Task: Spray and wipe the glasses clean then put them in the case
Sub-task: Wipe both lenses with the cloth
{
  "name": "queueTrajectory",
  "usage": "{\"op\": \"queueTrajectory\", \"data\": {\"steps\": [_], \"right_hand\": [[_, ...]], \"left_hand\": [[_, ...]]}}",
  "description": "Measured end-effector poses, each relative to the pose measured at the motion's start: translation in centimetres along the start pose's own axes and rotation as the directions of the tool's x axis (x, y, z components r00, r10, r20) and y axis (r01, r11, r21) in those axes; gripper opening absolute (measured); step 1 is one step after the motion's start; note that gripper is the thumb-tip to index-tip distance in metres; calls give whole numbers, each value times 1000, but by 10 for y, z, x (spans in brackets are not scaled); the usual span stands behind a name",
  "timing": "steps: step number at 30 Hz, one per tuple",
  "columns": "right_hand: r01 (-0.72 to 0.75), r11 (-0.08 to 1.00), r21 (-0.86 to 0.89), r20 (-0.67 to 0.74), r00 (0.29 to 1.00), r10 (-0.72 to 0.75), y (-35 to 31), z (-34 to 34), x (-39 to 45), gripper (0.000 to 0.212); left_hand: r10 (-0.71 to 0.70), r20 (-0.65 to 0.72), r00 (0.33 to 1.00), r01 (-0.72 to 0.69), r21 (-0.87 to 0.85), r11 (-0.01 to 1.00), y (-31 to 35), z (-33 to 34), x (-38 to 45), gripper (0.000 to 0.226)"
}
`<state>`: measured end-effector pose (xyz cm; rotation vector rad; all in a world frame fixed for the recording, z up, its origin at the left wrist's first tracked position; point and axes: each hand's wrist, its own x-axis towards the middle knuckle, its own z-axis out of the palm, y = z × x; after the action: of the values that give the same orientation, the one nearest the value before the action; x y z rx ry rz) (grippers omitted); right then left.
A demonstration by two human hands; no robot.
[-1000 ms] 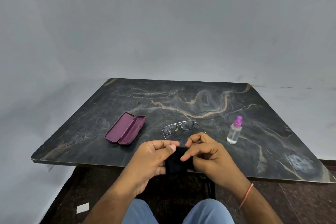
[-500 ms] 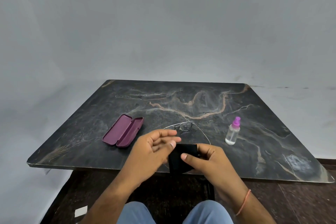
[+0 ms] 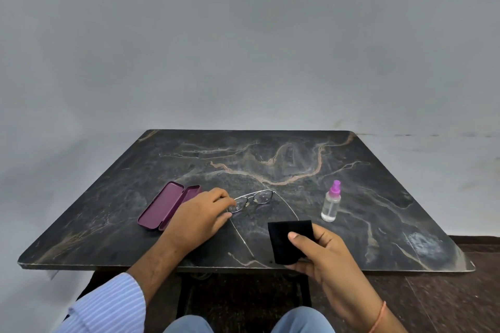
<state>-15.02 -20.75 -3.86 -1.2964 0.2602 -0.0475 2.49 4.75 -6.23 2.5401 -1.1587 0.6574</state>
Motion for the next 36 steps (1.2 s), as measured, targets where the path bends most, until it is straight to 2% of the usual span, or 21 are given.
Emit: {"op": "queueTrajectory", "data": {"steps": [2, 6, 12, 17, 19, 24, 29, 33, 36], "right_hand": [[-5, 1000, 0, -16, 1000, 5, -1, -4, -1, 17], [-12, 1000, 8, -36, 999, 12, -1, -10, -2, 18], [-50, 998, 36, -36, 998, 52, 0, -7, -5, 18], [-78, 995, 54, -46, 996, 81, 5, -3, -4, 16], [-97, 994, 47, -49, 994, 99, 6, -2, -3, 16], [-149, 988, 38, -78, 985, 151, 6, 2, 8, 17], [-207, 945, 254, -94, 967, 237, -1, 19, 33, 26], [-155, 901, 405, -74, 977, 201, -11, 32, 52, 31], [-118, 897, 427, -43, 988, 151, -11, 38, 63, 29]], "left_hand": [[47, -36, 998, -46, 8, 999, -1, 4, 2, 13], [86, -88, 992, -86, 2, 996, -2, 8, 6, 25], [76, -181, 981, -96, -104, 990, 10, -3, 21, 27], [-80, -223, 972, 38, -187, 982, 13, -11, 38, 33], [-101, -245, 964, 52, -200, 978, 17, -16, 43, 32], [-184, -309, 933, 91, -292, 952, 26, -28, 43, 13], [-371, -396, 840, 175, -449, 876, 39, -33, 30, 7], [-506, -395, 767, 209, -591, 779, 46, -25, 17, 5], [-553, -360, 752, 211, -663, 718, 45, -14, 7, 7]]}}
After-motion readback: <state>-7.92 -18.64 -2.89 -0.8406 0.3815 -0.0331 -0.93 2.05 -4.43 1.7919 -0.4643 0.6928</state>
